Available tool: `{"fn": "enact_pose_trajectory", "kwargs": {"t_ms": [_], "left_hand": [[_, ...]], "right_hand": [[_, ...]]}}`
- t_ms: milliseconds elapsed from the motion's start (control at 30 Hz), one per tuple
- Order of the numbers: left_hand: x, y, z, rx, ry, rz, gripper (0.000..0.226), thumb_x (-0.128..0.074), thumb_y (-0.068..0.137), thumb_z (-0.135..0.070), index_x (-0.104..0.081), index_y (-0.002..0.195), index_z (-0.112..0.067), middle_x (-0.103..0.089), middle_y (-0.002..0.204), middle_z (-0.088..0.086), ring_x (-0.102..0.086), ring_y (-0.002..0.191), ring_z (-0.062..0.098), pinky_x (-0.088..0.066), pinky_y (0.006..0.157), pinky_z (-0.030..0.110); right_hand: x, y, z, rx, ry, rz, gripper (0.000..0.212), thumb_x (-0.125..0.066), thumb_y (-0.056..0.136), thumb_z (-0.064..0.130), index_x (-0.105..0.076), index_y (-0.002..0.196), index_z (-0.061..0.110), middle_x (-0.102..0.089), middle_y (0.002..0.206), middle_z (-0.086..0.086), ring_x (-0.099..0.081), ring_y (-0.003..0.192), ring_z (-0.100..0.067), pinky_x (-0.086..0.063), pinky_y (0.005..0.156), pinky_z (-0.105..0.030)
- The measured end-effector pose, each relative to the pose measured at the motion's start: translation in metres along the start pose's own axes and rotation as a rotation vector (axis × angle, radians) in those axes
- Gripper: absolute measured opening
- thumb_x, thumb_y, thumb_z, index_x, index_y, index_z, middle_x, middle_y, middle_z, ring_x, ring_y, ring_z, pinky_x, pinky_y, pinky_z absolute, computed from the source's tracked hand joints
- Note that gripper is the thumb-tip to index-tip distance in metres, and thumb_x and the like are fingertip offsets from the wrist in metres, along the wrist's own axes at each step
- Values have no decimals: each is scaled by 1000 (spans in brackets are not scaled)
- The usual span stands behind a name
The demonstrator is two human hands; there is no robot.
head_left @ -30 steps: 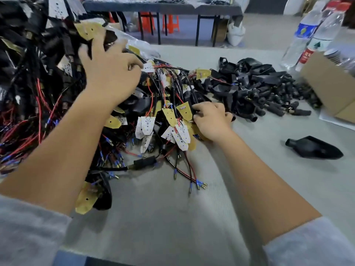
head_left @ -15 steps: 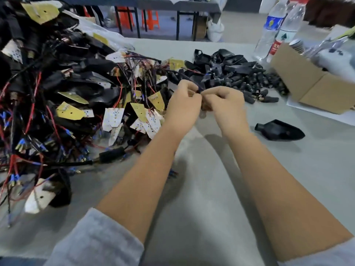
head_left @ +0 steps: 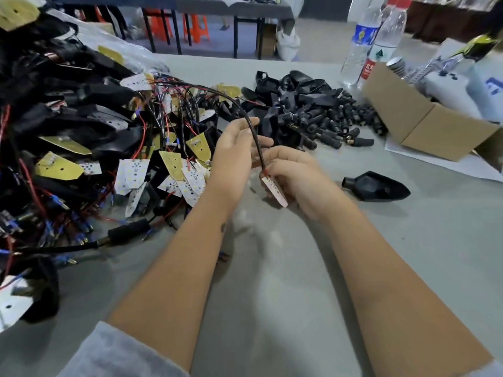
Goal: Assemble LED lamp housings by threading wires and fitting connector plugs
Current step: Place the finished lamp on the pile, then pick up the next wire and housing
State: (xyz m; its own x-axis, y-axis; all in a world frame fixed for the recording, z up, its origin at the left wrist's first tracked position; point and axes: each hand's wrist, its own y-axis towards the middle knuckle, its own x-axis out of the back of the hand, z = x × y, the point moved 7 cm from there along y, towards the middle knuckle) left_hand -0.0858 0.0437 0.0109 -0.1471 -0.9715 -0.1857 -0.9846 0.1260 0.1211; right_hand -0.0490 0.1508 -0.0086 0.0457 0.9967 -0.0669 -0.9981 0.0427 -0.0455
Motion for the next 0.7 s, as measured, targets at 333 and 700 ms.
{"fn": "enact_pose_trajectory", "kwargs": {"t_ms": [333,700], "left_hand": [[22,12,5,10,-319,12,23,-41,101,-42,-51,119,-32,-71,77,-2,-66,74,12,-52,73,29],[36,11,1,-76,-107,-184,25,-36,105,-11,-56,94,-21,-70,81,-5,-60,68,6,-49,62,20]], "right_hand": [[42,-11,13,165,-754,-545,12,-51,79,19,-58,72,25,-56,56,13,-51,57,-6,-35,54,-27],[54,-32,39,242,-1121,-930,32,-52,80,8,-56,106,25,-53,114,2,-43,112,-23,-26,99,-44]]}}
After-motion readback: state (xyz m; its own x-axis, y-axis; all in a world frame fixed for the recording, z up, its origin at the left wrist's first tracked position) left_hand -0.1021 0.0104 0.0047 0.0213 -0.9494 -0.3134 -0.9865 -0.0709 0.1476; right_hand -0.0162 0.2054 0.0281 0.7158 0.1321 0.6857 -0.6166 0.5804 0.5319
